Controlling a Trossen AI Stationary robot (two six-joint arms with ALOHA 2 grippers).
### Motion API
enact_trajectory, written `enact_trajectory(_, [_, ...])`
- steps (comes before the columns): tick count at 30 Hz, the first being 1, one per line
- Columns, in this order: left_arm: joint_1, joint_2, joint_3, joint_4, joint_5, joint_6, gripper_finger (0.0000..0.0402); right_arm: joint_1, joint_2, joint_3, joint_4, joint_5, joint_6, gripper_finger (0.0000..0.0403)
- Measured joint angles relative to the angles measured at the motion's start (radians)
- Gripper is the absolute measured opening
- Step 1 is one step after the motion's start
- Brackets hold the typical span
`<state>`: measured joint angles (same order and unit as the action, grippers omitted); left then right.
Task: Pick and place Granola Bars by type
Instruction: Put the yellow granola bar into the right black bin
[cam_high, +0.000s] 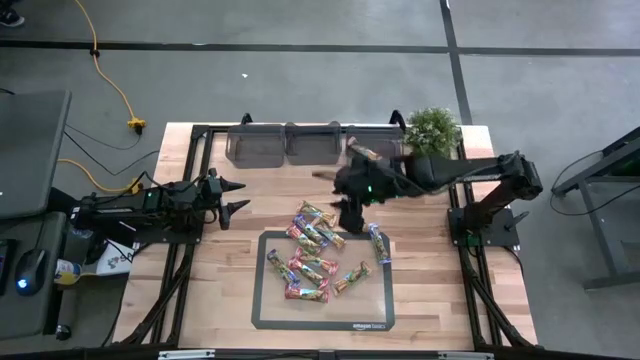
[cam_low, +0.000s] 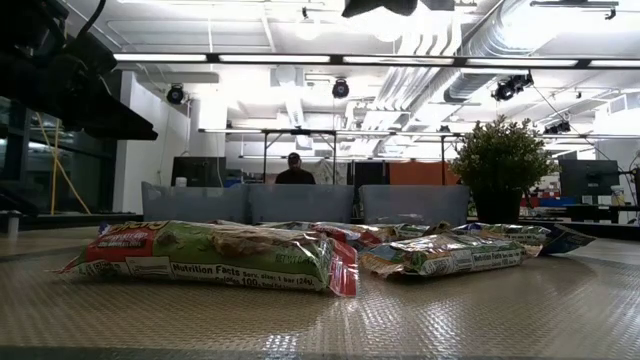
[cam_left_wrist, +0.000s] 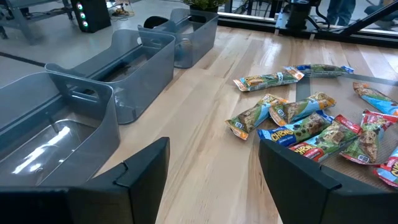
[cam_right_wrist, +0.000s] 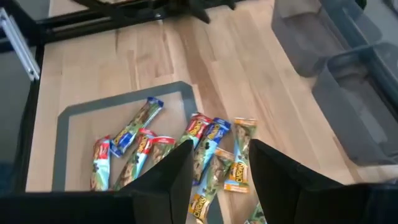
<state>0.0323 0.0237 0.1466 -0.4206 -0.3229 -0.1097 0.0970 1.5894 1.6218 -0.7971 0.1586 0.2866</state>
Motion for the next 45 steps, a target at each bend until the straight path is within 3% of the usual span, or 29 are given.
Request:
enact_trajectory(9, [0.0,0.0,0.0,0.0,0.0,0.0,0.0243,0.162,0.085,0.0,-0.073,0.056,-0.022,0.014])
enact_trajectory(17, [0.0,0.0,0.0,0.0,0.0,0.0,0.0243,0.236,0.217,0.0,-0.221,0.001,-0.019,0.014])
enact_trajectory(28, [0.0,0.0,0.0,0.0,0.0,0.0,0.0243,0.321,0.359,0.0,-0.225,-0.065,-0.155,0.014])
enact_trajectory(39, [0.0,0.0,0.0,0.0,0.0,0.0,0.0243,0.328,0.446,0.0,-0.158,-0.195,-0.183,0.0142])
enact_trajectory(45, [0.0,0.0,0.0,0.0,0.0,0.0,0.0243,0.322,0.46,0.0,-0.121,-0.211,-0.167,0.0184])
